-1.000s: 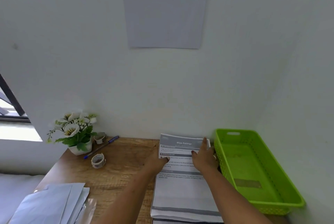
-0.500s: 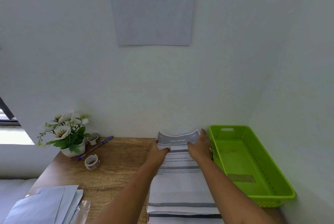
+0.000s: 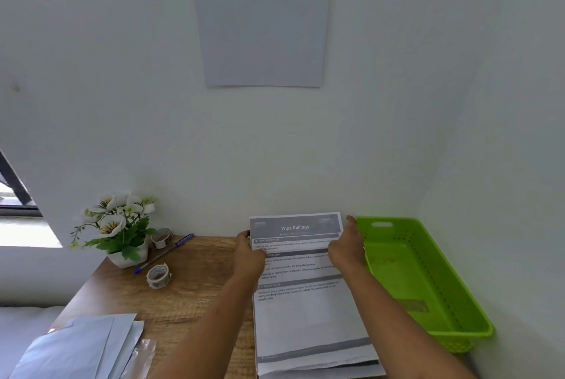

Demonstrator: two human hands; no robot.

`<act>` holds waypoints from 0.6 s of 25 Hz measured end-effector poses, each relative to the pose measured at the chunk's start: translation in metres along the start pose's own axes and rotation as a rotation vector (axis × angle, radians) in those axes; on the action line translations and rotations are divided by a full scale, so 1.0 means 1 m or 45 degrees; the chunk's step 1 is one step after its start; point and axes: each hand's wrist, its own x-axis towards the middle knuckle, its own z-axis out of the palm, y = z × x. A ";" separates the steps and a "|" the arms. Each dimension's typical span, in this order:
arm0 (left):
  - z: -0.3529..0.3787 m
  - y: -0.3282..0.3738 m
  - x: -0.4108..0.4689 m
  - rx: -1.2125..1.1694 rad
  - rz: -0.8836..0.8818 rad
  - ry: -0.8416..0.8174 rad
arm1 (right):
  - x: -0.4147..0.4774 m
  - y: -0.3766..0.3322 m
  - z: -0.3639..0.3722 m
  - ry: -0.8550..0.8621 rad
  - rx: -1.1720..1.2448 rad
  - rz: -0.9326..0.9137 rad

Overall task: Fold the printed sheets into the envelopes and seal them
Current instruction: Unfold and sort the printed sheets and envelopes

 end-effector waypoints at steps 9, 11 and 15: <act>-0.026 0.013 -0.010 -0.164 0.081 0.084 | -0.023 -0.014 -0.026 -0.139 0.511 -0.098; -0.033 0.014 -0.015 -0.149 0.062 0.030 | -0.030 -0.010 -0.029 -0.190 0.558 -0.122; -0.047 0.009 -0.031 -0.223 0.003 -0.057 | -0.044 0.006 -0.029 -0.199 0.626 -0.119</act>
